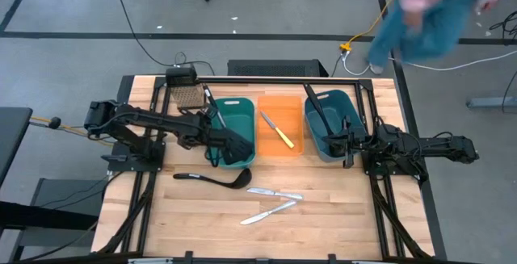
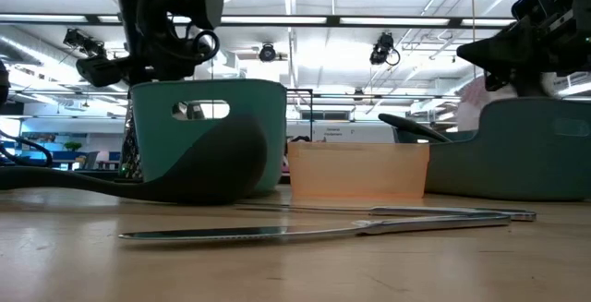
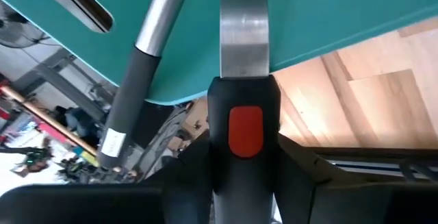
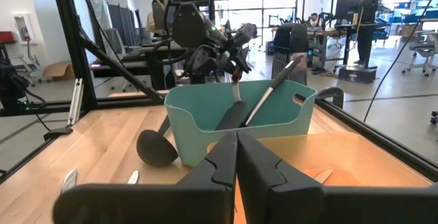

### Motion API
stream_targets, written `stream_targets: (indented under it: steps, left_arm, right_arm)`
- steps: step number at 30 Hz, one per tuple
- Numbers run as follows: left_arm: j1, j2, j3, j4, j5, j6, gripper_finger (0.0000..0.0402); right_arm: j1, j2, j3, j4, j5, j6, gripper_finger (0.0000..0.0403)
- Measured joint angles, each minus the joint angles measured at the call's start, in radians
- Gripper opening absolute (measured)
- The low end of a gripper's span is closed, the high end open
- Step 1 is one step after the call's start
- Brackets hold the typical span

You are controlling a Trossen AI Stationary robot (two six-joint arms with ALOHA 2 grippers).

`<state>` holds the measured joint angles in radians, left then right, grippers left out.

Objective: Pick & Place Kitchen Items
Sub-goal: Put the black spatula into the dark green bin, then put the silver knife into the orange bin

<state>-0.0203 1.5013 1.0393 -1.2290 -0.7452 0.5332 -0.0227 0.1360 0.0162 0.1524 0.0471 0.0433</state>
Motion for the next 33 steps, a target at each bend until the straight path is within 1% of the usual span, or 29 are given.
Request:
stream_targets:
  steps: [5,7,9,13,16,19,23,26,29,31,33]
  left_arm:
    - [0.002,0.001,0.000,0.005,0.013,-0.020,0.0188]
    - [0.000,0.001,0.000,0.005,0.012,-0.020,0.0202]
    - [-0.003,0.001,0.000,0.004,-0.006,-0.021,0.0206]
    - [-0.018,0.001,0.003,-0.002,-0.054,-0.024,0.0200]
    - [-0.035,0.002,0.034,-0.020,-0.091,-0.029,0.0192]
    - [-0.067,0.002,0.095,-0.074,-0.096,-0.057,0.0188]
    - [-0.125,0.002,0.211,-0.151,-0.100,-0.114,0.0187]
    - [-0.179,0.002,0.301,-0.204,-0.100,-0.176,0.0187]
    - [-0.240,0.001,0.395,-0.247,-0.096,-0.287,0.0186]
    - [-0.285,-0.002,0.450,-0.264,-0.082,-0.371,0.0178]
    - [-0.344,-0.025,0.489,-0.266,-0.060,-0.446,0.0161]
  right_arm:
    - [0.000,0.000,0.000,0.000,0.000,0.000,0.0018]
    - [0.000,0.000,0.000,0.000,0.000,0.000,0.0018]
    - [0.000,0.000,0.000,0.000,0.000,0.000,0.0018]
    - [0.000,0.000,0.000,0.000,-0.001,0.000,0.0018]
    - [0.000,0.000,0.000,0.000,-0.002,0.000,0.0018]
    - [0.000,0.000,0.000,-0.002,-0.002,0.000,0.0018]
    - [0.000,0.000,0.000,-0.006,-0.002,0.000,0.0018]
    - [0.000,0.000,0.000,-0.006,-0.002,-0.001,0.0018]
    - [0.000,0.000,0.000,-0.006,-0.002,-0.002,0.0018]
    - [0.000,0.000,0.000,-0.006,-0.002,-0.002,0.0018]
    - [0.000,0.000,0.000,-0.006,-0.002,-0.001,0.0018]
